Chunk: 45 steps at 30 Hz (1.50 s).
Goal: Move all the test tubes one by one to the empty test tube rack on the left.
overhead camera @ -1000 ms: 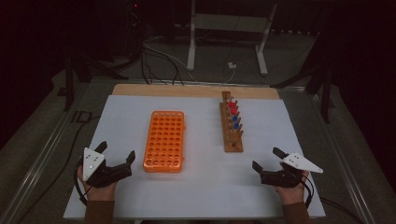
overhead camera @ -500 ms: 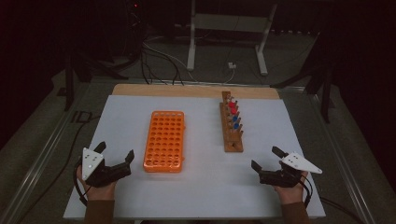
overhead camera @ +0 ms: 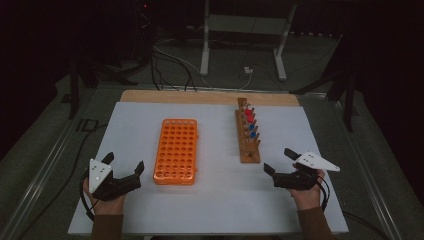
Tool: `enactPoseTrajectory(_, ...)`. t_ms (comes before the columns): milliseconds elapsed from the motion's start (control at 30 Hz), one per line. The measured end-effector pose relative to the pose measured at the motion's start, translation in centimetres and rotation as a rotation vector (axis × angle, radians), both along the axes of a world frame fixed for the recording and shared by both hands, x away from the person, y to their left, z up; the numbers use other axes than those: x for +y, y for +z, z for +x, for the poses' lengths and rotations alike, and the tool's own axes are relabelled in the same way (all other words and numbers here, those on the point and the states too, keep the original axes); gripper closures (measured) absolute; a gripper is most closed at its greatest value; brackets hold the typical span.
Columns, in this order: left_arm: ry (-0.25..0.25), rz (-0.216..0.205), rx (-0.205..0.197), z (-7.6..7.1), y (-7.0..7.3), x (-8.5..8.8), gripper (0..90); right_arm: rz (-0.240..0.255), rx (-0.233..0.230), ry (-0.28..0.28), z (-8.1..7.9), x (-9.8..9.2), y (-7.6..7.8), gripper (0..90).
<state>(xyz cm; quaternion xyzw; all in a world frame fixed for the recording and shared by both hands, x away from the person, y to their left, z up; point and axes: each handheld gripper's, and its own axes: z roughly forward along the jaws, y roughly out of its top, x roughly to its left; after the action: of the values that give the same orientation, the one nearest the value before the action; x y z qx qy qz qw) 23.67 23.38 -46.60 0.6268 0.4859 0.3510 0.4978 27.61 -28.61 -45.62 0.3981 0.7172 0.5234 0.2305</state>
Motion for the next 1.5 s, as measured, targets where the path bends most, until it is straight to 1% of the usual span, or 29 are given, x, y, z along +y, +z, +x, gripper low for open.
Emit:
enactPoseTrajectory(67, 0.001, -0.004, 0.001, 0.0, 0.0, 0.0, 0.3, 0.005, 0.002, 0.003, 0.5, 0.3, 0.2, 4.4)
enactPoseTrajectory(133, 0.002, -0.006, 0.003, 0.0, 0.0, 0.1, 0.3, 0.017, 0.014, 0.011, 1.1, 0.5, 0.5, 4.4)
enactPoseTrajectory(267, 0.003, -0.010, 0.007, 0.1, -0.1, 0.1, 0.3, 0.020, 0.018, 0.022, 2.3, 1.2, 1.2, 5.6)
enactPoseTrajectory(300, 0.003, -0.008, 0.007, 0.1, -0.1, 0.1, 0.3, 0.012, 0.018, 0.030, 2.9, 1.6, 1.6, 6.3)
enactPoseTrajectory(333, 0.001, -0.008, 0.007, 0.1, -0.1, 0.1, 0.3, 0.012, 0.018, 0.030, 2.9, 1.6, 1.6, 6.3)
enactPoseTrajectory(400, 0.000, -0.006, 0.009, 0.1, -0.2, 0.0, 0.3, -0.008, 0.018, 0.033, 3.5, 2.0, 1.9, 7.9)
enactPoseTrajectory(433, -0.001, -0.006, 0.008, 0.1, -0.2, 0.0, 0.3, -0.015, 0.019, 0.033, 3.8, 2.2, 1.9, 10.2)
enactPoseTrajectory(467, -0.002, -0.006, 0.009, 0.1, -0.2, 0.0, 0.3, -0.035, 0.026, 0.022, 4.3, 2.7, 2.0, 14.2)
enactPoseTrajectory(500, -0.003, -0.006, 0.008, 0.1, -0.2, 0.0, 0.3, -0.048, 0.033, 0.016, 4.7, 2.9, 2.1, 16.3)
enactPoseTrajectory(533, -0.003, -0.006, 0.009, 0.1, -0.2, 0.0, 0.3, -0.048, 0.033, 0.016, 4.7, 2.9, 2.1, 16.3)
enactPoseTrajectory(600, -0.003, -0.008, 0.009, 0.1, -0.2, 0.0, 0.3, -0.064, 0.041, 0.003, 5.2, 3.4, 2.0, 20.3)
enactPoseTrajectory(633, -0.002, -0.008, 0.008, 0.1, -0.2, 0.0, 0.3, -0.091, 0.050, -0.009, 5.8, 3.8, 1.9, 26.1)
enactPoseTrajectory(667, -0.002, -0.006, 0.009, 0.1, -0.2, 0.0, 0.3, -0.091, 0.050, -0.009, 5.8, 3.8, 1.9, 26.1)
enactPoseTrajectory(700, -0.003, -0.008, 0.009, 0.1, -0.2, 0.0, 0.3, -0.097, 0.054, -0.009, 5.9, 4.0, 1.8, 28.8)
enactPoseTrajectory(733, -0.003, -0.009, 0.010, 0.1, -0.2, 0.0, 0.3, -0.107, 0.058, -0.010, 6.4, 4.2, 1.6, 37.9)
enactPoseTrajectory(767, -0.003, -0.007, 0.011, 0.1, -0.2, 0.0, 0.3, -0.109, 0.058, -0.010, 6.7, 4.4, 1.5, 42.2)
enactPoseTrajectory(800, -0.003, -0.007, 0.013, 0.1, -0.2, 0.0, 0.3, -0.109, 0.058, -0.010, 6.7, 4.4, 1.5, 42.2)
enactPoseTrajectory(867, -0.003, -0.009, 0.013, 0.1, -0.2, 0.0, 0.3, -0.116, 0.068, -0.018, 7.1, 4.5, 1.2, 51.3)
enactPoseTrajectory(933, -0.003, -0.011, 0.012, 0.1, -0.2, 0.0, 0.3, -0.113, 0.088, -0.027, 7.6, 4.6, 0.8, 55.7)
enactPoseTrajectory(1000, -0.005, -0.011, 0.014, 0.1, -0.2, 0.0, 0.3, -0.104, 0.099, -0.025, 8.1, 4.8, 0.4, 60.0)
enactPoseTrajectory(1067, -0.007, -0.011, 0.014, 0.2, -0.3, 0.0, 0.3, -0.103, 0.107, -0.021, 8.3, 4.9, 0.2, 63.7)
enactPoseTrajectory(1100, -0.009, -0.010, 0.015, 0.2, -0.2, -0.1, 0.3, -0.103, 0.107, -0.021, 8.3, 4.9, 0.2, 63.7)
enactPoseTrajectory(1167, -0.010, -0.008, 0.016, 0.2, -0.3, -0.1, 0.3, -0.115, 0.112, -0.020, 8.5, 5.2, 0.0, 67.3)
enactPoseTrajectory(1233, -0.010, -0.010, 0.016, 0.2, -0.3, -0.1, 0.3, -0.109, 0.123, -0.019, 8.7, 5.3, -0.1, 69.7)
enactPoseTrajectory(1267, -0.011, -0.012, 0.015, 0.2, -0.3, -0.1, 0.4, -0.115, 0.121, -0.012, 8.8, 5.5, -0.3, 71.8)
enactPoseTrajectory(1400, -0.009, -0.015, 0.014, 0.1, -0.2, 0.0, 0.3, -0.121, 0.126, -0.012, 8.8, 5.8, -0.5, 73.8)
enactPoseTrajectory(1500, -0.008, -0.016, 0.015, 0.1, -0.2, 0.1, 0.3, -0.137, 0.124, -0.023, 8.8, 6.1, -0.7, 75.2)
